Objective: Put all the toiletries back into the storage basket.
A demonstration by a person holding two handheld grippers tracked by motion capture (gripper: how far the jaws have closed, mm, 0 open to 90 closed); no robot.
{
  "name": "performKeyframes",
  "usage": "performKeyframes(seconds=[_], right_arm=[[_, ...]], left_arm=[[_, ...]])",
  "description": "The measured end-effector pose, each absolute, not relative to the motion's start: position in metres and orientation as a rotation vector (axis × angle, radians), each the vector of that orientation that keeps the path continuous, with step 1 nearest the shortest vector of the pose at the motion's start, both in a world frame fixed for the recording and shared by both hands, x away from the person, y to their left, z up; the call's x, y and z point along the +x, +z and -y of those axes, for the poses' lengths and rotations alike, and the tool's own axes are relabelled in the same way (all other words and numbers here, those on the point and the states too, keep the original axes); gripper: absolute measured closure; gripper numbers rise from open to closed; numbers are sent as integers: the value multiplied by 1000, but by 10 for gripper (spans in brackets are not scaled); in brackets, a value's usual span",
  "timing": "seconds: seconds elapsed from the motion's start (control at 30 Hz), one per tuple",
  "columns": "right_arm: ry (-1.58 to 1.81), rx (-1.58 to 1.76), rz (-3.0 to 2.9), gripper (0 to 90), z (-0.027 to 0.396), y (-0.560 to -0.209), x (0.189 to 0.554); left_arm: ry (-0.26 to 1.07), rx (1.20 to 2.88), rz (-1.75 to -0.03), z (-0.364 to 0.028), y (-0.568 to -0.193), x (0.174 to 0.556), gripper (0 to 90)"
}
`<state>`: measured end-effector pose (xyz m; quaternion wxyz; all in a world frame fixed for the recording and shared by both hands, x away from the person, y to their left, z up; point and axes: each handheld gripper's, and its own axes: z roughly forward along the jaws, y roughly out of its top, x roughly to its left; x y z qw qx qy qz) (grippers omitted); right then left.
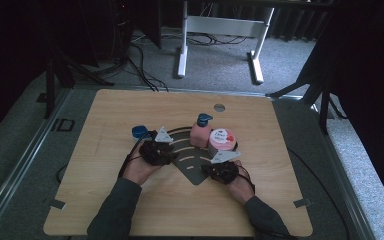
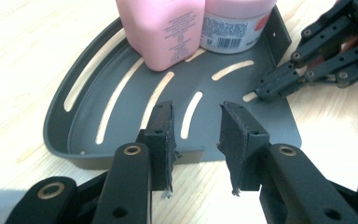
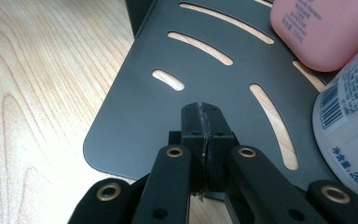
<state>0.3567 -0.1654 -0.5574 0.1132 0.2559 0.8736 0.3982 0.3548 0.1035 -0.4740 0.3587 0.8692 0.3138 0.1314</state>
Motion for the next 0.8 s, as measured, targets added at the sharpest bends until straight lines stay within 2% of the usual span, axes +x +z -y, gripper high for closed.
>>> performKeyframes(seconds=[0.8], right_arm=[[1174, 751, -2569, 890, 166, -557, 357]], left_arm=[[334, 2257, -790, -151, -464, 338, 608]])
